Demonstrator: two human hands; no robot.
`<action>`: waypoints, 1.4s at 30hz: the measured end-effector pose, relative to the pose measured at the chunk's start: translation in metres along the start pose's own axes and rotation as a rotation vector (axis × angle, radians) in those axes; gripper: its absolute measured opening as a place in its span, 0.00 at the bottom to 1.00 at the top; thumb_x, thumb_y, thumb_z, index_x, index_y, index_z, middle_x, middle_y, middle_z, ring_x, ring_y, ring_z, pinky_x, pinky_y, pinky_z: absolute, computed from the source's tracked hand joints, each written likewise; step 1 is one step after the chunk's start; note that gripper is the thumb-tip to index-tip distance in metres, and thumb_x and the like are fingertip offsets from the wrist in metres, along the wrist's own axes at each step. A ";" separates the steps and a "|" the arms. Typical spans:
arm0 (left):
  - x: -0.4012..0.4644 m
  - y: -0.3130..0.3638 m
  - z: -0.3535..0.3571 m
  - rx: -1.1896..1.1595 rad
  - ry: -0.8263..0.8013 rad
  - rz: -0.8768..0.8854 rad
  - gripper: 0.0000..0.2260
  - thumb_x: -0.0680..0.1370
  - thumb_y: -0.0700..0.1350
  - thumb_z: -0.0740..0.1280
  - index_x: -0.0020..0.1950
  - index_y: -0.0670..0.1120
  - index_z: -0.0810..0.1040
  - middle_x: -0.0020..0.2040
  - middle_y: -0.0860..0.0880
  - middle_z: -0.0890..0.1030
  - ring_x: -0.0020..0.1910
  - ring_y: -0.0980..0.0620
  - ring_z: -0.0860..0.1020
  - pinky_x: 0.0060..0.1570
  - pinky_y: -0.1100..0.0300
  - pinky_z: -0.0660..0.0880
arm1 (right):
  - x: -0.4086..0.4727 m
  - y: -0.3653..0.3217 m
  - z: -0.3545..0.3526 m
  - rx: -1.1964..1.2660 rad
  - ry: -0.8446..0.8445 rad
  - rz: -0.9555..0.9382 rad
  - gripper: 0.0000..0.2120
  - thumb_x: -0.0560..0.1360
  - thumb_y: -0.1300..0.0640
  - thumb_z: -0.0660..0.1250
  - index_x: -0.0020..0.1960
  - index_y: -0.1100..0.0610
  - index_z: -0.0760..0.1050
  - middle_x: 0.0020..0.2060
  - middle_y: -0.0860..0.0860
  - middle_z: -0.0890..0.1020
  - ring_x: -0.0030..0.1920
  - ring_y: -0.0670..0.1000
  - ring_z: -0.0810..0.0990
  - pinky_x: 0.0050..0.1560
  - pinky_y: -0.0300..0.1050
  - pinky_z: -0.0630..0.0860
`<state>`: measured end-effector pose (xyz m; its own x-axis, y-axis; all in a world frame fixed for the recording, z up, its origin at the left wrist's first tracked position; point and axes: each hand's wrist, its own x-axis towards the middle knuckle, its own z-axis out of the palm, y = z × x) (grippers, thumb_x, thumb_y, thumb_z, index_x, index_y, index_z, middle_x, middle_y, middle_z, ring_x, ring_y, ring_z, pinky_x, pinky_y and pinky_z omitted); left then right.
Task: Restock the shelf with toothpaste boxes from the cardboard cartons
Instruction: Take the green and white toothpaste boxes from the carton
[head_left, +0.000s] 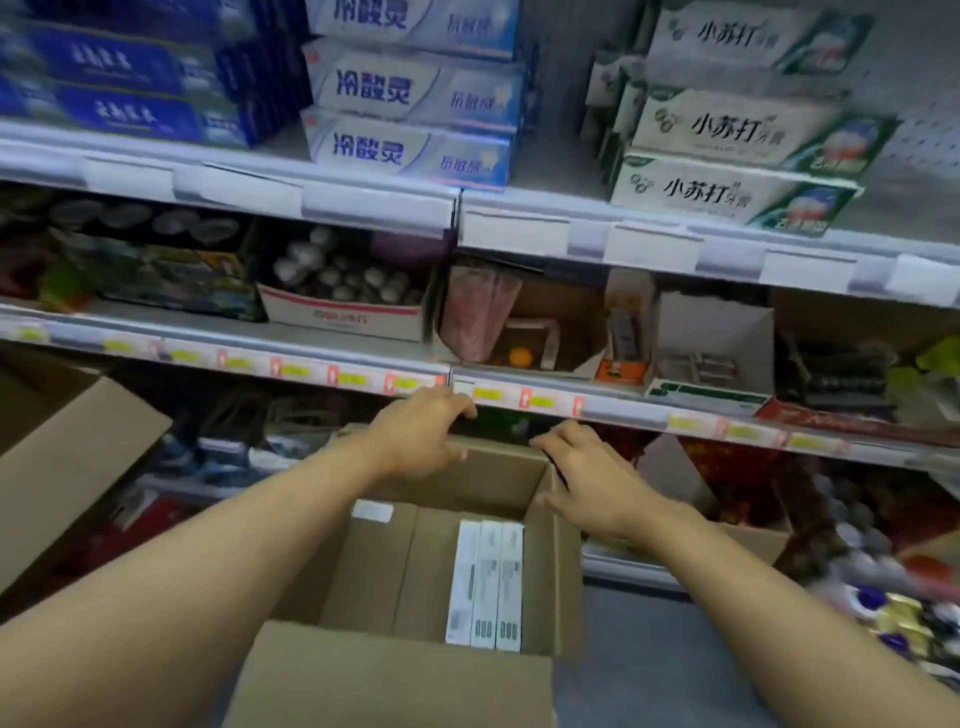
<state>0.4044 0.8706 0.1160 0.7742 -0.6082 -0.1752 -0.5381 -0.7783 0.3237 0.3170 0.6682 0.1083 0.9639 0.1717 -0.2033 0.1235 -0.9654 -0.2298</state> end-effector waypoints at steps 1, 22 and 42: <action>-0.007 -0.009 0.011 -0.005 -0.023 -0.027 0.23 0.75 0.51 0.68 0.69 0.51 0.68 0.64 0.49 0.70 0.63 0.48 0.70 0.61 0.50 0.70 | 0.002 -0.004 0.013 0.004 -0.041 0.014 0.31 0.74 0.48 0.66 0.73 0.54 0.59 0.68 0.52 0.63 0.68 0.54 0.62 0.68 0.49 0.64; 0.030 -0.111 0.218 -0.007 -0.479 -0.362 0.24 0.77 0.45 0.64 0.72 0.51 0.61 0.70 0.48 0.66 0.67 0.46 0.68 0.65 0.50 0.66 | 0.102 0.031 0.241 0.292 -0.412 0.266 0.28 0.76 0.52 0.65 0.71 0.58 0.58 0.65 0.56 0.64 0.68 0.56 0.62 0.67 0.52 0.66; 0.194 -0.175 0.389 0.002 -0.527 0.131 0.34 0.72 0.31 0.61 0.76 0.48 0.55 0.75 0.47 0.60 0.73 0.47 0.56 0.69 0.51 0.58 | 0.137 0.041 0.378 0.565 -0.251 0.826 0.28 0.76 0.54 0.66 0.71 0.52 0.58 0.69 0.53 0.63 0.66 0.55 0.69 0.60 0.53 0.76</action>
<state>0.5193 0.8287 -0.3359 0.4290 -0.6954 -0.5766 -0.6195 -0.6910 0.3725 0.3646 0.7263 -0.2888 0.6130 -0.4047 -0.6786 -0.7462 -0.5789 -0.3288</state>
